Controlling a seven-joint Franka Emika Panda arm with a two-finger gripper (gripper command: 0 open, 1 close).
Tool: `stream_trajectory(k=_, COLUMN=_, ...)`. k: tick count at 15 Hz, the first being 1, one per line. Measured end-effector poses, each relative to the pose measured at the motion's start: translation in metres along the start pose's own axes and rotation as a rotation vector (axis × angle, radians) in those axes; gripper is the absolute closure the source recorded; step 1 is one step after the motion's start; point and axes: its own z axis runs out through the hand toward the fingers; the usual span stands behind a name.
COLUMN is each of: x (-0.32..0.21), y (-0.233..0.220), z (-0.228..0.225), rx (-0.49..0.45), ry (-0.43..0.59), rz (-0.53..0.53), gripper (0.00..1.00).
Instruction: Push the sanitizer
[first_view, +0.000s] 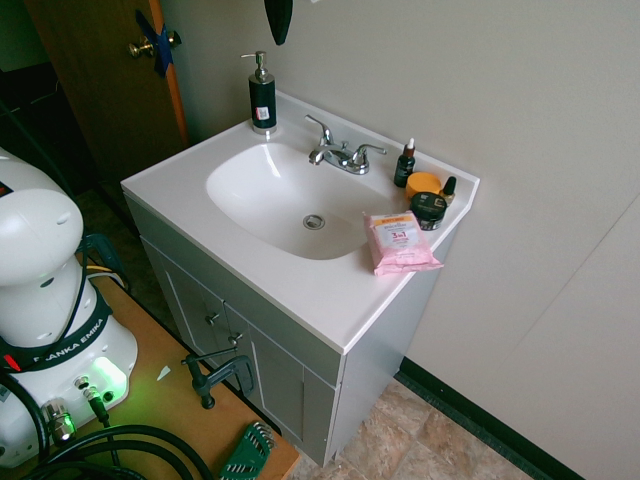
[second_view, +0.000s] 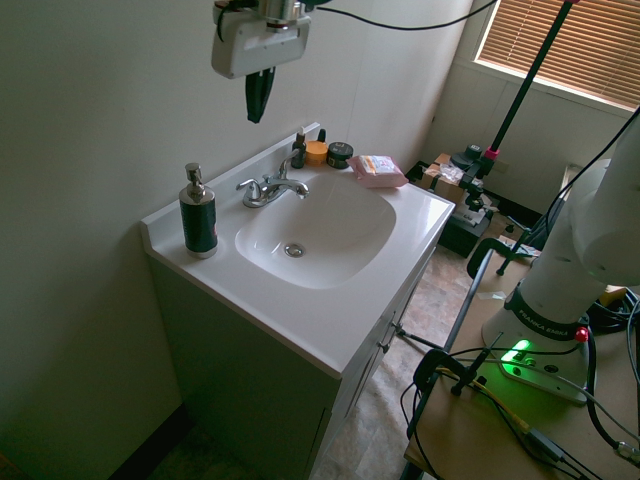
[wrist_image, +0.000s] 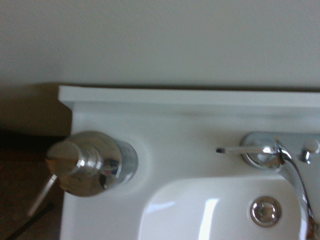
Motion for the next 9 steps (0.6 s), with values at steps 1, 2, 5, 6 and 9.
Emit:
stream_trajectory(k=1, x=-0.001, y=0.017, z=0.008, rx=-0.008, ry=-0.006, rz=0.008, gripper=0.0)
stream_trajectory(k=2, x=-0.005, y=0.035, z=0.017, rx=-0.019, ry=-0.013, rz=0.016, gripper=0.0)
stream_trajectory(k=5, x=-0.025, y=0.083, z=0.046, rx=-0.042, ry=-0.025, rz=0.026, gripper=0.0)
stream_trajectory(k=6, x=-0.033, y=0.099, z=0.058, rx=-0.049, ry=-0.028, rz=0.028, gripper=0.0)
stream_trajectory(k=9, x=-0.054, y=0.142, z=0.09, rx=-0.079, ry=-0.045, rz=0.043, gripper=0.0)
